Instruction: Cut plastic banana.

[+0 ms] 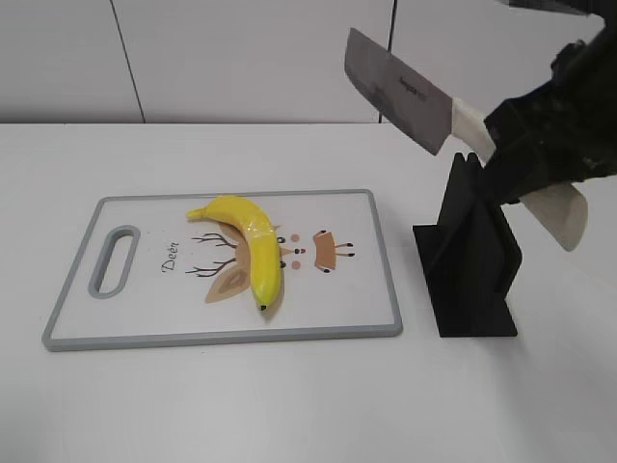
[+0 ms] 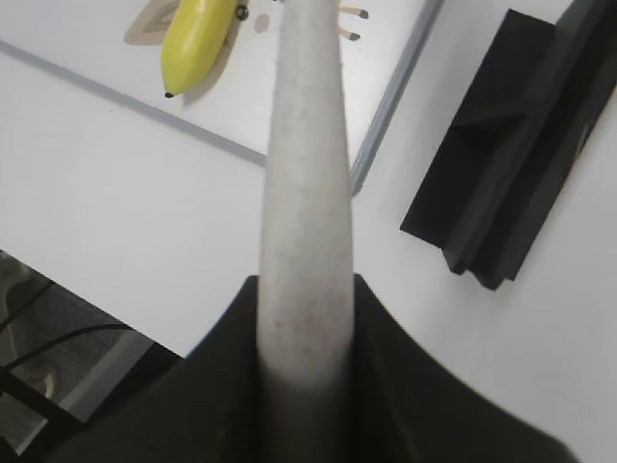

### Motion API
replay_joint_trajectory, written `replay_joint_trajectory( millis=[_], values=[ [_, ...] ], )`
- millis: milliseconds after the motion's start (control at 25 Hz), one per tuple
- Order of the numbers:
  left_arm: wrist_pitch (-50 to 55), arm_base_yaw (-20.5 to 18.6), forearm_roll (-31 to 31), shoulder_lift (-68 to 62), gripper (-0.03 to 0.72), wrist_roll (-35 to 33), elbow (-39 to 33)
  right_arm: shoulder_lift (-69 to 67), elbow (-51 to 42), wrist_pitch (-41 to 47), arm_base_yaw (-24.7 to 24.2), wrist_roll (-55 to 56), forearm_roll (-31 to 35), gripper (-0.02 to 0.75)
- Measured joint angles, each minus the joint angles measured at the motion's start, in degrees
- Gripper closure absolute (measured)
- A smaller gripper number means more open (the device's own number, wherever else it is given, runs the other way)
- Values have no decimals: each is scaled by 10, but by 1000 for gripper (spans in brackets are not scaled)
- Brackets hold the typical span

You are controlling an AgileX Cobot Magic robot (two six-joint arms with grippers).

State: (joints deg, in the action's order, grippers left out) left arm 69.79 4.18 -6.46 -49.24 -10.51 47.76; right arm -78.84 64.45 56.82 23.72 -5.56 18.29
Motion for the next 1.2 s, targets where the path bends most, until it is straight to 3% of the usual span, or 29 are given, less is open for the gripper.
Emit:
replay_joint_trajectory(
  millis=[320, 720, 960, 1200],
  values=[
    [1, 0, 0, 183, 184, 8, -88, 80, -95, -26, 0, 56, -5, 570],
    [0, 0, 2, 392, 184, 21, -150, 171, -166, -31, 0, 97, -19, 570],
    [-16, 0, 4, 485, 184, 22, -177, 201, -185, -30, 0, 147, -41, 570],
    [-65, 0, 8, 495, 184, 22, -195, 203, -188, -48, 0, 226, -97, 570]
  ],
)
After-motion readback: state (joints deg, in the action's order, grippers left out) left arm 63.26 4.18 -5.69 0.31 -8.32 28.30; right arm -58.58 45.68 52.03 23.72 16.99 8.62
